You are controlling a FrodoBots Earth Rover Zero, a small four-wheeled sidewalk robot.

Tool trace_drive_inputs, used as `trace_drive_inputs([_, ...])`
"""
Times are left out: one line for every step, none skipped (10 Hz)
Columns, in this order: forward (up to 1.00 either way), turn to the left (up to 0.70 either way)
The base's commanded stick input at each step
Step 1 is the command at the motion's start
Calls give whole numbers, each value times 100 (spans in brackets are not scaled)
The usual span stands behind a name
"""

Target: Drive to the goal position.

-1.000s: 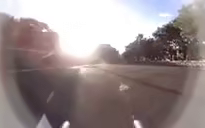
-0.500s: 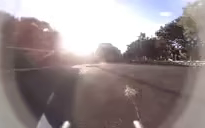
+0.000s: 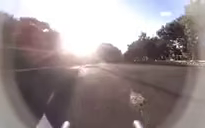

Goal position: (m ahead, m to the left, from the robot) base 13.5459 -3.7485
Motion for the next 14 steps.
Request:
trace_drive_inputs([70,3])
trace_drive_inputs([70,3])
trace_drive_inputs([70,3])
trace_drive_inputs([70,3])
trace_drive_inputs([70,3])
trace_drive_inputs([70,3])
trace_drive_inputs([70,3])
trace_drive_inputs([70,3])
trace_drive_inputs([70,3])
trace_drive_inputs([70,3])
trace_drive_inputs([70,3])
trace_drive_inputs([70,3])
trace_drive_inputs([70,-21])
trace_drive_inputs([70,-24])
